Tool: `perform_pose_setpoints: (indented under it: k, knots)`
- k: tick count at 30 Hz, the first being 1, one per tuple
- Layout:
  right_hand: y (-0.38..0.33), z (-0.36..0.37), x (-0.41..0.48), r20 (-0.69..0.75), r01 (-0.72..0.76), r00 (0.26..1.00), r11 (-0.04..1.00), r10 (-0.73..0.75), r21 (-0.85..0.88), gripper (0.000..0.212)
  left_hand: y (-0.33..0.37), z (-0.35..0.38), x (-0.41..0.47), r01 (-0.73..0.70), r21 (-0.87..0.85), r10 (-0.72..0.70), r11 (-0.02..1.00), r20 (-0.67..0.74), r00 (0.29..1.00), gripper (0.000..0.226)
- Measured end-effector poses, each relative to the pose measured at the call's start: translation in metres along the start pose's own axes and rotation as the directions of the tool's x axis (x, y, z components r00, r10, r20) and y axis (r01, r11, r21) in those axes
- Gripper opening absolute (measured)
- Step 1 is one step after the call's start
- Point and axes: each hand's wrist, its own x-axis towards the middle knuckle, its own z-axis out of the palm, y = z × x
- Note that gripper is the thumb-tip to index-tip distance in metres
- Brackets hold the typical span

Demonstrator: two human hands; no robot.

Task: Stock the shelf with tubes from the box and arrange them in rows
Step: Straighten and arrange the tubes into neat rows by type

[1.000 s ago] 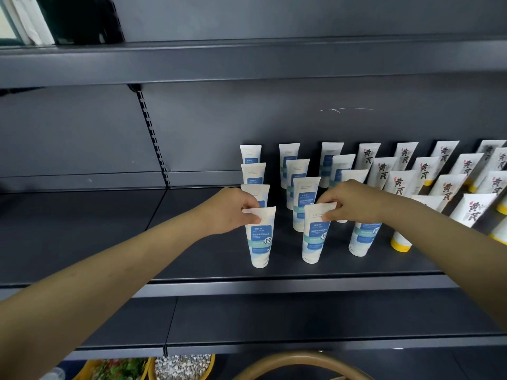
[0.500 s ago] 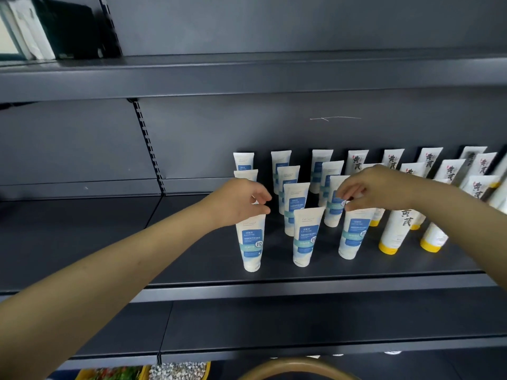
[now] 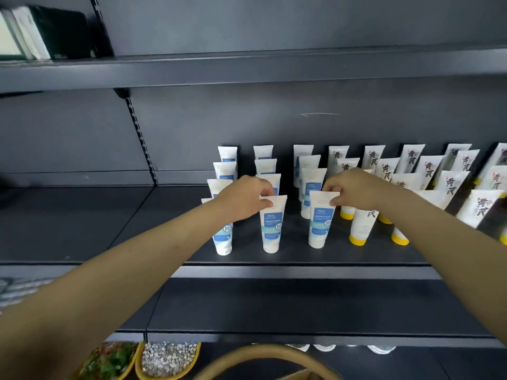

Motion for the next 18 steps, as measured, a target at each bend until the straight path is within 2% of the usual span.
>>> perform_pose_setpoints:
  k: [7, 12, 18]
  knots:
    - [0.004, 0.01, -0.002, -0.116, 0.023, 0.993, 0.999, -0.02, 0.022, 0.025, 0.01, 0.006, -0.002, 0.059, 0.03, -0.058, 0.998, -0.04, 0.998, 0.018]
    - [0.002, 0.003, -0.006, -0.107, 0.022, 0.994, 0.999, -0.017, 0.047, 0.024, 0.017, 0.001, -0.005, 0.087, 0.036, -0.085, 0.996, -0.053, 0.995, 0.021]
    - [-0.003, -0.024, -0.044, -0.106, -0.059, 0.992, 0.988, 0.075, 0.141, 0.03, 0.031, -0.018, -0.025, 0.088, 0.024, -0.084, 0.996, -0.127, 0.988, 0.035]
